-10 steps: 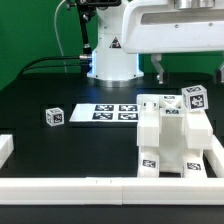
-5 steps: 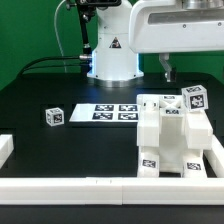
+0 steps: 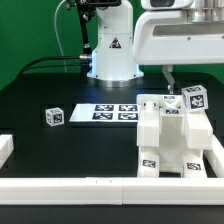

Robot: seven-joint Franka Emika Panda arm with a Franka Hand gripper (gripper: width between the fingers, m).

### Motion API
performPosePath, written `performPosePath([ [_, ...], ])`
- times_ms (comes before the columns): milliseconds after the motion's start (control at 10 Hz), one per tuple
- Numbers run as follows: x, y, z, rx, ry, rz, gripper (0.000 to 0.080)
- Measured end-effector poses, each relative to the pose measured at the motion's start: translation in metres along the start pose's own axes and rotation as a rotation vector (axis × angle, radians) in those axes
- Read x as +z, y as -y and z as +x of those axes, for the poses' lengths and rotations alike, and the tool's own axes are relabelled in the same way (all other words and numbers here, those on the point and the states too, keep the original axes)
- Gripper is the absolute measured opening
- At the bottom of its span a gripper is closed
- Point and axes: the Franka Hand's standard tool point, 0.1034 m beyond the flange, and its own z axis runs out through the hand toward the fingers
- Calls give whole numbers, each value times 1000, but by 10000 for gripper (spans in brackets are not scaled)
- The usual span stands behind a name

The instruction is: Assemble chair

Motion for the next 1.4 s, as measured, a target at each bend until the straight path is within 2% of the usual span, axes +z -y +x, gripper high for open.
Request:
performPosePath([
  [400, 1, 3, -2, 33, 1, 0, 648],
  [500, 1, 2, -1, 34, 1, 0, 547],
  [600, 1, 3, -2, 76, 2, 1, 547],
  [700, 1, 3, -2, 174, 2, 1, 353],
  [800, 0, 3, -1, 246, 0, 2, 281],
  [1000, 0, 3, 0, 378, -1, 3, 281],
  [1300, 0, 0, 2, 687, -3, 24, 280],
  [1400, 0, 0, 4, 822, -3, 51, 280],
])
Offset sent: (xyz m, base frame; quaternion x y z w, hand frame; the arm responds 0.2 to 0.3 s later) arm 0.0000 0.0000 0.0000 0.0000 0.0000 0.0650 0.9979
